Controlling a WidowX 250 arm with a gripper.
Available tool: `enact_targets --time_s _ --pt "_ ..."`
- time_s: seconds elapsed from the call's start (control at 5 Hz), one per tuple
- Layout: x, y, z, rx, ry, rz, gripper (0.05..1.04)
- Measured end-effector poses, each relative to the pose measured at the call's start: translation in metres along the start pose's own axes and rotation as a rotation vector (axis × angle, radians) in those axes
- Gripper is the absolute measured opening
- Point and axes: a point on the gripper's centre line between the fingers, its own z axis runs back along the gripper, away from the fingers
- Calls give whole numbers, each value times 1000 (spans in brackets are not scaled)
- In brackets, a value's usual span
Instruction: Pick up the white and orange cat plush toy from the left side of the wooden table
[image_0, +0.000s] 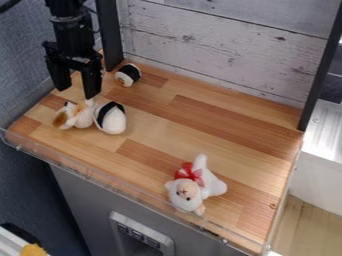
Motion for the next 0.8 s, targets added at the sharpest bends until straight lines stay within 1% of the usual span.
enact_targets --time_s 0.2,0.6,0.8 --pt "-2 3 -15 0 -5 10 999" --pt "-12 5 -32 4 -7 53 999" --pt "-17 3 -40 11 -4 70 949"
